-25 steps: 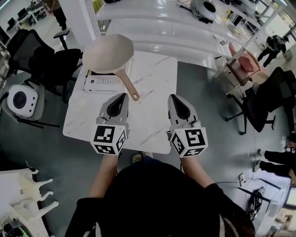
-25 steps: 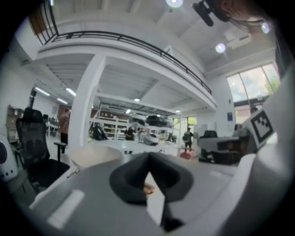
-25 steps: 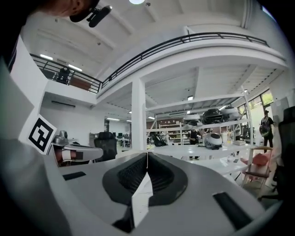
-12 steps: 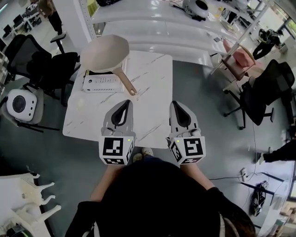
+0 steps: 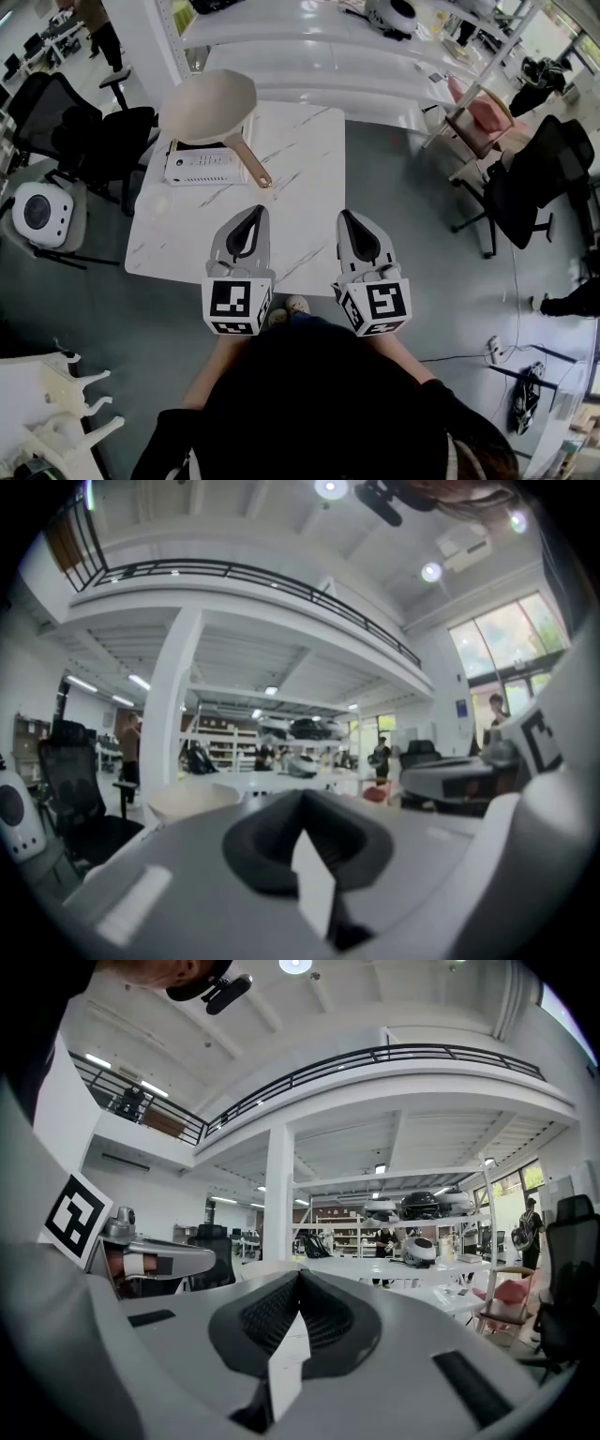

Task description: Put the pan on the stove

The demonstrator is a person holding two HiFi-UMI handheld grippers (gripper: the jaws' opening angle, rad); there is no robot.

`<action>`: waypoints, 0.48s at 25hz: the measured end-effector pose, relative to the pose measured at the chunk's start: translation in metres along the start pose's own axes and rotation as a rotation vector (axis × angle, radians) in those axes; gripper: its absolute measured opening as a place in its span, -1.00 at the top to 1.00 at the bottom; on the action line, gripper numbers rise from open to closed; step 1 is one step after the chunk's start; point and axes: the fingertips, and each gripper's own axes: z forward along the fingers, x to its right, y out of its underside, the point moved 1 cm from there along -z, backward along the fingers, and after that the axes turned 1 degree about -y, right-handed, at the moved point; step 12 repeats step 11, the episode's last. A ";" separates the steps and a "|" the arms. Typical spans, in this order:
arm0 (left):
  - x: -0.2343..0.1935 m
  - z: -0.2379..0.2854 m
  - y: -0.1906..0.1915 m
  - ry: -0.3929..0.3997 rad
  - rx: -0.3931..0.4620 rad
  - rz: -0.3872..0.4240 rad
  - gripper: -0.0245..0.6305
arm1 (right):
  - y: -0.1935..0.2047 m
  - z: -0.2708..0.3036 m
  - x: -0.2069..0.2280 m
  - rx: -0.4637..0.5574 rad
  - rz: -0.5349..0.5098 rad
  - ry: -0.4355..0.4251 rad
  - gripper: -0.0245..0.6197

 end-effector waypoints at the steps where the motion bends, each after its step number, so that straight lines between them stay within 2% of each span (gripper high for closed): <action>1: 0.000 0.000 0.001 -0.001 -0.002 -0.003 0.90 | 0.003 -0.001 0.000 -0.007 0.001 -0.001 0.86; 12: 0.005 -0.002 0.009 0.004 -0.013 -0.001 0.90 | 0.007 -0.004 -0.004 -0.011 0.004 -0.015 0.86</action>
